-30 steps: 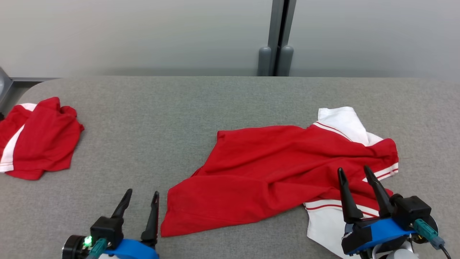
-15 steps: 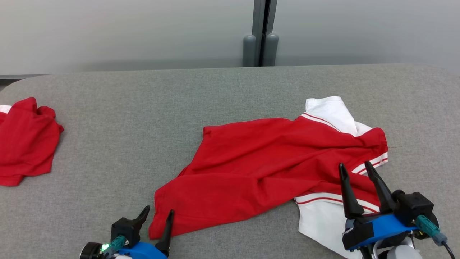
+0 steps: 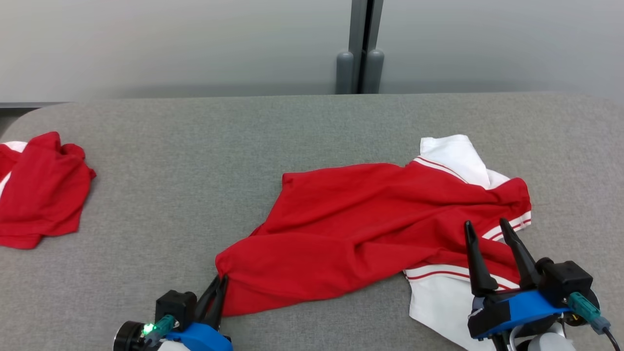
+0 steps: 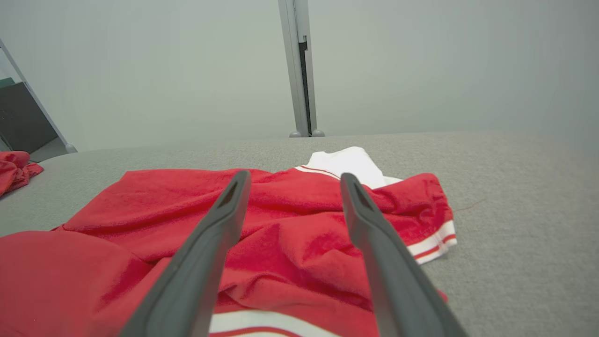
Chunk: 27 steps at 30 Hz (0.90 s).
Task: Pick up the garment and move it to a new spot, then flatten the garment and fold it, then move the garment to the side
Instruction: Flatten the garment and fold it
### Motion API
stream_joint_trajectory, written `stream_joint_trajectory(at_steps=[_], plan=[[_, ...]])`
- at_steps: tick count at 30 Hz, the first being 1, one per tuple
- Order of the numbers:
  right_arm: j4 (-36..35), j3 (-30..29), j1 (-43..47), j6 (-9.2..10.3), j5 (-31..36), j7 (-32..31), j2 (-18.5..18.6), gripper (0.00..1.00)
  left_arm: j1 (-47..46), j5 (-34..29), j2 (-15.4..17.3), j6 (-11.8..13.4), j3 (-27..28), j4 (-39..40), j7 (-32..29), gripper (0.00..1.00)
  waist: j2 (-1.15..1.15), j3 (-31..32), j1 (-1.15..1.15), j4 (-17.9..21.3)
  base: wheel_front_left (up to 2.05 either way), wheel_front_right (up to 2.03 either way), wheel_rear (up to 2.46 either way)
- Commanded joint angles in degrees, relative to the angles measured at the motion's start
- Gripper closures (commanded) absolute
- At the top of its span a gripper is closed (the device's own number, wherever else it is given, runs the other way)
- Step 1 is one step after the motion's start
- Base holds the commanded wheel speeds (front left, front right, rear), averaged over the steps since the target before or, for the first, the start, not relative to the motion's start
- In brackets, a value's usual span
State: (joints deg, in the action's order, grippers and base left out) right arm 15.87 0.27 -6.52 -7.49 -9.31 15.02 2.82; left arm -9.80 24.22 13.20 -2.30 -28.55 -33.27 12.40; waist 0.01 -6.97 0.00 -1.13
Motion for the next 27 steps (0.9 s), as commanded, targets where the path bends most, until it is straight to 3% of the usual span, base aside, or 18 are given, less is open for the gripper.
stream_joint_trajectory(at_steps=[1,7,14,26,27], plan=[[0.17,-0.24,0.77,-0.01,0.07,0.23,0.14,0.0,-0.47,0.62,0.31,0.25,0.63,1.06,0.64,1.0,-0.01,0.46,0.0,-0.37,0.0,0.0,0.0],[0.49,-0.21,1.9,-0.01,-0.26,0.22,0.14,0.0,2.59,1.5,1.18,0.7,1.05,6.46,0.21,1.0,-0.01,2.11,0.0,-1.94,0.0,0.0,0.0],[0.65,-0.68,2.81,-0.01,-0.52,0.22,0.14,0.0,12.15,4.21,3.51,1.82,-0.61,17.99,-6.8,1.0,-0.01,2.78,0.0,-4.71,0.0,0.0,0.0],[1.44,-0.38,3.08,-0.01,-0.52,0.22,0.14,0.0,19.97,7.46,4.84,3.23,-1.36,20.67,-11.69,1.0,-0.01,2.76,0.0,-6.15,0.0,0.0,0.0],[1.6,-0.32,3.14,-0.01,-0.5,0.22,0.14,0.0,19.91,7.47,5.0,3.4,-1.19,20.76,-11.67,0.71,-0.01,2.87,0.0,-6.14,0.0,0.0,0.0]])
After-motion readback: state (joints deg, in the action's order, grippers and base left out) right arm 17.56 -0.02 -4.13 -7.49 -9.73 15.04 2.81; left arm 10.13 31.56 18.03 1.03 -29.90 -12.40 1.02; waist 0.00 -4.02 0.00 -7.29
